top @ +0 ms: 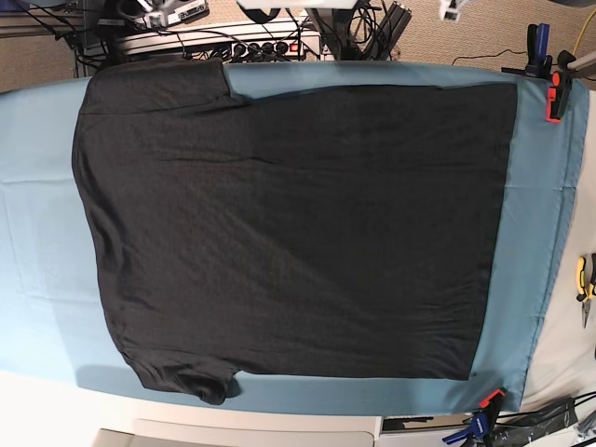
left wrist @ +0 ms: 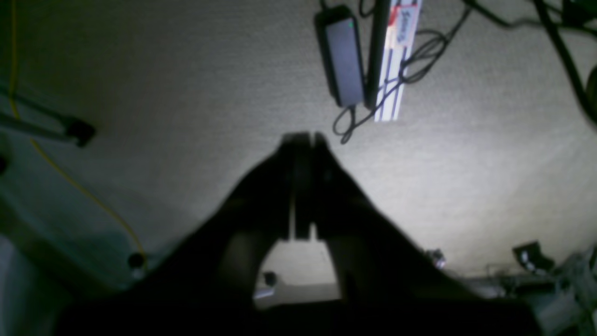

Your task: Fold the T-shirt properly

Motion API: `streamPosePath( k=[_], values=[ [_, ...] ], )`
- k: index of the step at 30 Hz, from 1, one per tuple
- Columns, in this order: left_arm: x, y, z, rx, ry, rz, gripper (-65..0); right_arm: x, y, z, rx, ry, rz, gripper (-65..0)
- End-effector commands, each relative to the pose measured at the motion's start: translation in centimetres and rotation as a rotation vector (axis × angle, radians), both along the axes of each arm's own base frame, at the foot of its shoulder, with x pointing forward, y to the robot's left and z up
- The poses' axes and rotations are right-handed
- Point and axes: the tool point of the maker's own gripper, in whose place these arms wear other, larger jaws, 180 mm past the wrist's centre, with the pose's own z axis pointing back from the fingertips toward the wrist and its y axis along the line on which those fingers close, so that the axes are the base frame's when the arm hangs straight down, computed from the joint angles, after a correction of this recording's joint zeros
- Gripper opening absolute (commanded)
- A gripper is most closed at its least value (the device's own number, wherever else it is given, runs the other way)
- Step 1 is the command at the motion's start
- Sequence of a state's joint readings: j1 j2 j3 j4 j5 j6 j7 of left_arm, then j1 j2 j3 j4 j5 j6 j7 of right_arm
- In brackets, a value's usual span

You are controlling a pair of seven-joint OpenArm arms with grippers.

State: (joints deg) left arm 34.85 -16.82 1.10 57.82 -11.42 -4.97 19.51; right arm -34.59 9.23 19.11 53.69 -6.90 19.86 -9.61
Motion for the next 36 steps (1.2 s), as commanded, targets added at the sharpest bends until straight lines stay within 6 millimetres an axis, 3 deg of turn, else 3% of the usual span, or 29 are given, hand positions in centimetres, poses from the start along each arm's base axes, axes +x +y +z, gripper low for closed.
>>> streamPosePath(
  k=[1,6,9,15,21,29,36],
  values=[
    [-0.3,0.4,0.9,-0.011,-0.015,-0.024,-65.0,0.0,-1.2,1.3,-0.018,-0.024,0.02,-65.0],
    [1.3,-0.4,5.6,-0.055,-0.137,-0.12,-65.0,1.1,-3.2,6.6,-0.08,-0.096,0.179,-65.0],
    [2.9,-1.1,8.7,-0.07,-0.217,-0.21,-65.0,2.1,-3.4,9.9,-0.118,-0.132,0.302,-65.0],
    [6.0,-2.8,15.0,-0.078,-0.367,-0.431,-65.0,4.5,-1.9,15.4,-0.182,-0.189,0.552,-65.0],
    [7.9,-3.8,19.9,-0.065,-0.472,-0.682,-65.0,7.4,0.5,19.2,-0.239,-0.267,0.73,-65.0],
    [5.7,-7.4,24.0,-0.279,-0.448,-1.196,-65.0,13.2,3.4,24.8,-0.375,-0.392,1.058,-65.0],
    [7.2,-8.9,25.7,-0.277,-0.592,-1.436,-65.0,16.8,5.2,29.0,-0.526,-0.476,1.273,-65.0]
  ],
)
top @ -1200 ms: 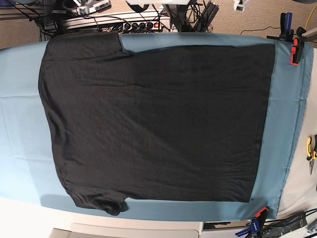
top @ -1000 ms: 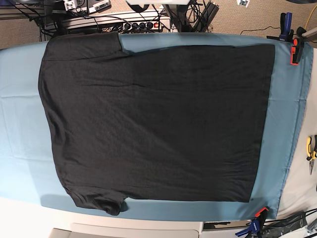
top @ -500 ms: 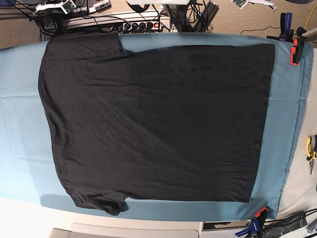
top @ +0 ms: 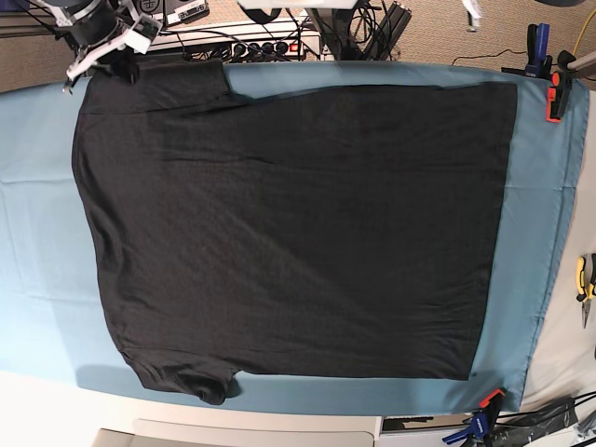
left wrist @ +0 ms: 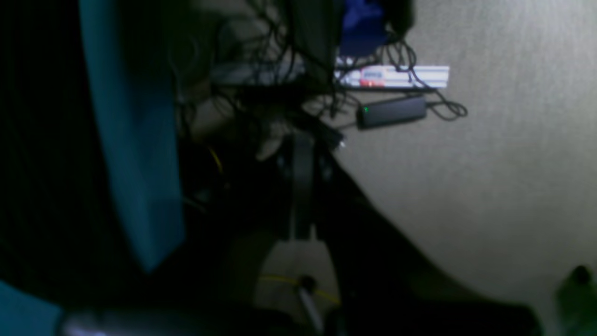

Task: Fold the T-shirt properly
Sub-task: 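Move both grippers down to the shoulder corners of the black T-shirt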

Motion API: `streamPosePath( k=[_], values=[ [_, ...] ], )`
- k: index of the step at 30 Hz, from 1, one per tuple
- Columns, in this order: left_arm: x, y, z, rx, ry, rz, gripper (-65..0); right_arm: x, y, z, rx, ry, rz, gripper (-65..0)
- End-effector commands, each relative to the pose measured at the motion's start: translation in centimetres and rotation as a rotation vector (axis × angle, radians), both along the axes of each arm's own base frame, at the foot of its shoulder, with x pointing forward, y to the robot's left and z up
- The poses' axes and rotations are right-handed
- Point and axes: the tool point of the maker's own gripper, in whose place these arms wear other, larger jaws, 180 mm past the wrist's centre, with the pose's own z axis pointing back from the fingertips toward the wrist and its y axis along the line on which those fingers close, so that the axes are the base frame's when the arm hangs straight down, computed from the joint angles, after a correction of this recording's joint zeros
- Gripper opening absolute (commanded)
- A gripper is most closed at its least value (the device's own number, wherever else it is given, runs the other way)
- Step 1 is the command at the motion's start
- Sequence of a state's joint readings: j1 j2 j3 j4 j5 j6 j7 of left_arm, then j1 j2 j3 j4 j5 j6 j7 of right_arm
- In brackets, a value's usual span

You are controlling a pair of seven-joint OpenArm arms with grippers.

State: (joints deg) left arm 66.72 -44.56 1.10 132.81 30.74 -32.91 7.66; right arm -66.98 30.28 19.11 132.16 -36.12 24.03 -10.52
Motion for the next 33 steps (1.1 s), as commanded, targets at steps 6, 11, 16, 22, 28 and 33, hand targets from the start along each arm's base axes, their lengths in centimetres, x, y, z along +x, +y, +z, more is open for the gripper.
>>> streamPosePath(
  k=[6,11,16,22,28,33],
  values=[
    [6.1,1.0,0.8,0.058,-0.236,0.047,-65.0,2.1,-0.9,2.0,-0.072,-0.084,-0.019,-65.0],
    [10.1,2.4,1.3,0.122,-0.364,0.113,-65.0,3.7,-2.0,3.6,-0.098,-0.193,-0.086,-65.0],
    [11.6,2.7,1.7,0.129,-0.398,0.133,-63.1,4.4,-3.3,4.2,-0.135,-0.228,-0.144,-65.0],
    [12.1,2.4,1.9,0.099,-0.399,0.155,-45.2,4.3,-3.5,4.1,-0.123,-0.218,-0.172,-65.0],
    [10.7,1.7,1.3,0.075,-0.319,0.115,-45.1,4.2,-3.5,3.9,-0.108,-0.209,-0.185,-37.3],
    [12.0,2.8,0.3,0.086,-0.333,0.163,-35.4,3.9,-4.6,3.9,-0.101,-0.206,-0.273,-37.3]
  ],
)
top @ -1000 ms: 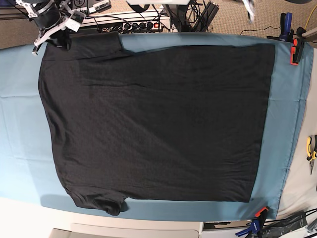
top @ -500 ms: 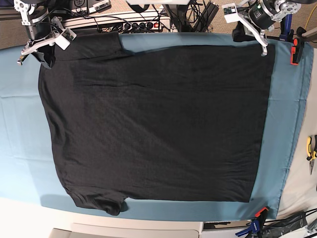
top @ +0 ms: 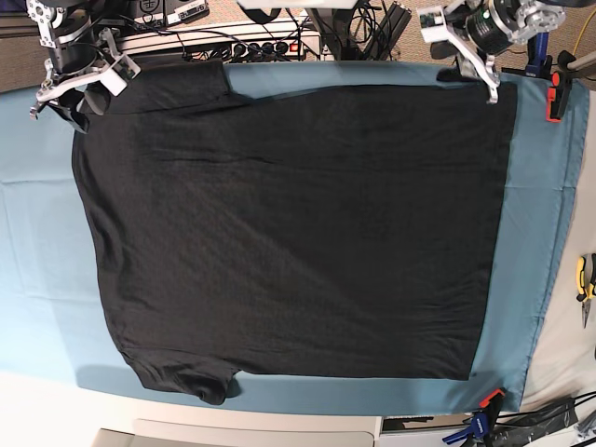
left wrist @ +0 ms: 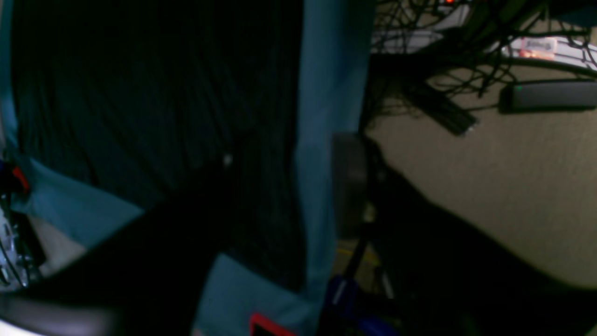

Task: Fold the T-shirt properly
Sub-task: 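Move both grippers down to the shoulder corners of the black T-shirt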

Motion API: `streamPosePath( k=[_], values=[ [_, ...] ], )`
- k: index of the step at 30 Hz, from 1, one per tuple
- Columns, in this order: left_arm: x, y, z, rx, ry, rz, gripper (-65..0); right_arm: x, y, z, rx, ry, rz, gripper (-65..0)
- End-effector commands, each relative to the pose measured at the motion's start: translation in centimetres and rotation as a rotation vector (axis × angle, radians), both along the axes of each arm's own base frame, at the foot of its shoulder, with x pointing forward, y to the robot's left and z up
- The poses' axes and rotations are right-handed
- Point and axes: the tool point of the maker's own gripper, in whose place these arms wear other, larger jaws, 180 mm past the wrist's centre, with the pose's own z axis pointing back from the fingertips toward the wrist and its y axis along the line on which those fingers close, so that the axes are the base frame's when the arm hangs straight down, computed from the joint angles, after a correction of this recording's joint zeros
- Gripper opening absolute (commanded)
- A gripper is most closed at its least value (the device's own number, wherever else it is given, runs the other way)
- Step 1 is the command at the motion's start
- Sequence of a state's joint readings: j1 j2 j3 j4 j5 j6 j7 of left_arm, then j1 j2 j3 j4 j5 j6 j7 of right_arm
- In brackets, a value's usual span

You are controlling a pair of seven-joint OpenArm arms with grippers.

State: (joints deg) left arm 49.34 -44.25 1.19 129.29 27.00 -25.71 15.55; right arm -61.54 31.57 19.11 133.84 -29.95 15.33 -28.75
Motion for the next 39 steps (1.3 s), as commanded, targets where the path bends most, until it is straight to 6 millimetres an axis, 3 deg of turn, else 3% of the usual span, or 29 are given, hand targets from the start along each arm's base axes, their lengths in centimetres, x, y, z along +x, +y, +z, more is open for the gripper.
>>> streamPosePath(
  k=[1,4,13,20,24,31,39],
  values=[
    [0.8,0.2,0.3,-0.008,-0.032,0.014,-35.1,0.4,-0.5,1.1,-0.02,-0.047,-0.024,-37.3],
    [2.0,1.8,-1.0,0.027,-0.038,0.051,-35.1,0.5,-1.9,1.9,-0.046,-0.097,-0.103,-37.3],
    [3.7,5.1,-3.9,0.064,0.002,0.137,-35.1,-1.5,-4.3,1.2,-0.079,-0.05,-0.268,-37.4],
    [3.3,4.1,-4.0,0.013,0.031,0.099,-35.1,-5.5,-9.0,-2.4,-0.174,0.052,-0.446,-37.4],
    [3.3,4.0,-4.0,0.011,0.031,0.101,-35.2,-6.3,-11.6,-3.6,-0.239,0.058,-0.504,-37.4],
    [3.3,3.9,-4.0,0.001,0.036,0.106,-35.6,-5.2,-12.0,-4.1,-0.234,0.037,-0.476,-37.4],
    [3.2,3.5,-3.9,-0.035,0.05,0.123,-35.6,-1.9,-10.7,-3.3,-0.172,-0.06,-0.371,-37.3]
  ],
)
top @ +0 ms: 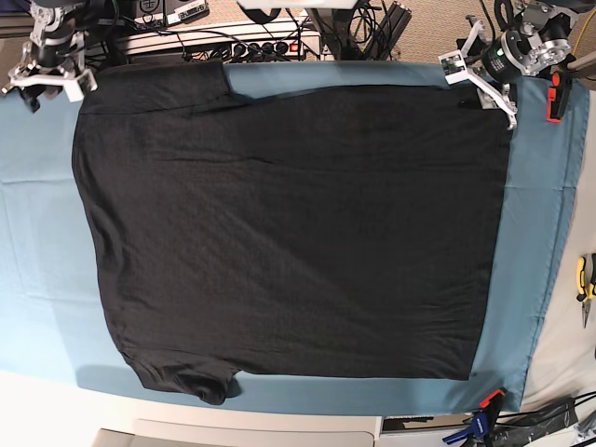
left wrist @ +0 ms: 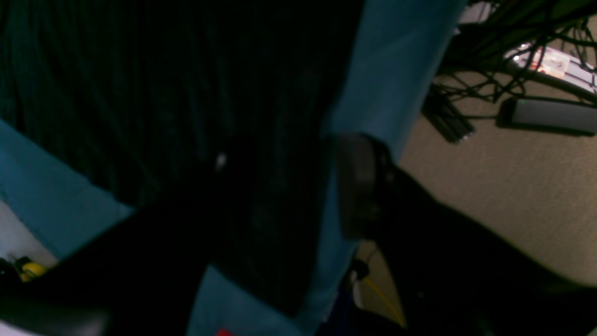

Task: Fold the T-shirt properly
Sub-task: 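Move both grippers down to the shoulder corners of the black T-shirt, then close both grippers on the shirt's shoulder corners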

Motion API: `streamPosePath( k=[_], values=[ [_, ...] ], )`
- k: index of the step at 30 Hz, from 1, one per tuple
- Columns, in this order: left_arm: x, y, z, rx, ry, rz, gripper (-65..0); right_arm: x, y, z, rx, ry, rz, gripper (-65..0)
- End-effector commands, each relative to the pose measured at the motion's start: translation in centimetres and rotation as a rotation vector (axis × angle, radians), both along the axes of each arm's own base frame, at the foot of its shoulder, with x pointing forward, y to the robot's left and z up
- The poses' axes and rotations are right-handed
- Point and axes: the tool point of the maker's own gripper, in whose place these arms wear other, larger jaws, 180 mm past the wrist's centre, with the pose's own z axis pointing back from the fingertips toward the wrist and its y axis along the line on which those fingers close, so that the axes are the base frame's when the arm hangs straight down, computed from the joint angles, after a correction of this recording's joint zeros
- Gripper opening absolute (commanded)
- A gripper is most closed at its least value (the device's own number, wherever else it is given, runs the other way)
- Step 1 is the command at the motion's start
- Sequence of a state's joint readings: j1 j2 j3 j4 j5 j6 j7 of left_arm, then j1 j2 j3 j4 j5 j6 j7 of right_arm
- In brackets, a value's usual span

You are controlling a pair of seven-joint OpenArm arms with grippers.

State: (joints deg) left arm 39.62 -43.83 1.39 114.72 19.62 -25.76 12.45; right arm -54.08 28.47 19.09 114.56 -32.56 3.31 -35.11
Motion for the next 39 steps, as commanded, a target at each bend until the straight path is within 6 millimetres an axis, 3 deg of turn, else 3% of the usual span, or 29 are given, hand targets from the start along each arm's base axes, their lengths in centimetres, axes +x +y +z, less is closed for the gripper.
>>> streamPosePath(
  k=[1,9,12,18,25,28,34,39],
  values=[
    [0.2,0.0,0.5,-0.006,-0.013,-0.006,-35.6,0.7,-0.2,0.6,0.0,-0.026,0.006,-37.3],
    [0.2,0.0,0.5,-0.007,-0.012,-0.006,-35.6,0.3,-1.6,-2.3,0.013,0.141,0.035,-37.3],
    [0.2,0.0,0.5,-0.008,-0.012,-0.006,-35.6,1.3,-3.2,-1.4,-0.09,0.202,0.113,-37.3],
    [0.2,-0.4,0.6,-0.038,0.0,0.009,-35.6,5.6,-3.3,1.3,-0.204,0.212,0.314,-37.3],
    [0.2,-0.4,0.6,-0.038,-0.001,0.009,-35.6,6.9,-1.6,0.3,-0.172,0.362,0.492,-37.3],
    [0.2,-0.4,0.6,-0.038,-0.001,0.009,-35.6,6.7,-0.1,-1.0,-0.187,0.425,0.588,-37.4],
    [0.1,-0.4,0.6,-0.037,0.0,0.009,-35.6,3.8,2.7,-4.8,-0.179,0.556,0.711,-37.4],
    [0.2,-0.3,0.5,-0.035,0.0,0.01,-35.6,2.1,2.7,-6.0,-0.2,0.638,0.712,-37.4]
  ],
)
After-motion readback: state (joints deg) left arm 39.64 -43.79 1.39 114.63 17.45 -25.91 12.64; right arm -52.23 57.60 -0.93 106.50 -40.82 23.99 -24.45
